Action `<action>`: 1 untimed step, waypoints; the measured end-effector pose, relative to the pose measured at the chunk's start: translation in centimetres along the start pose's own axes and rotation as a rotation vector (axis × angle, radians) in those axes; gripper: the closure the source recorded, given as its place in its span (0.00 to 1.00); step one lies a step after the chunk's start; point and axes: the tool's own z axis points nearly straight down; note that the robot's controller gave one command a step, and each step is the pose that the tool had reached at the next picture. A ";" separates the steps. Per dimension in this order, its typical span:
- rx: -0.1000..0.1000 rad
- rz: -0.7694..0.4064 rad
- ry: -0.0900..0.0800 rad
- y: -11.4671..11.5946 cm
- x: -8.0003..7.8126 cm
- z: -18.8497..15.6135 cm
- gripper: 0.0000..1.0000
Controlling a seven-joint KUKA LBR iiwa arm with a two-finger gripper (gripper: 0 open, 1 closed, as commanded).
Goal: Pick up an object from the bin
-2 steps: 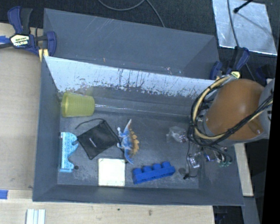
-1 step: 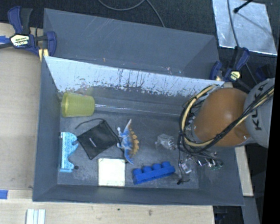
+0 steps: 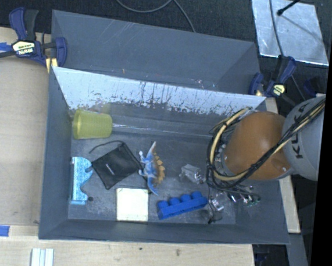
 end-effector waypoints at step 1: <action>-0.002 -0.005 -0.002 7.2 -3.2 -0.5 1.00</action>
Offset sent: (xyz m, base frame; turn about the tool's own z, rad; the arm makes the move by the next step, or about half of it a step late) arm 0.0000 0.0000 0.0000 0.0000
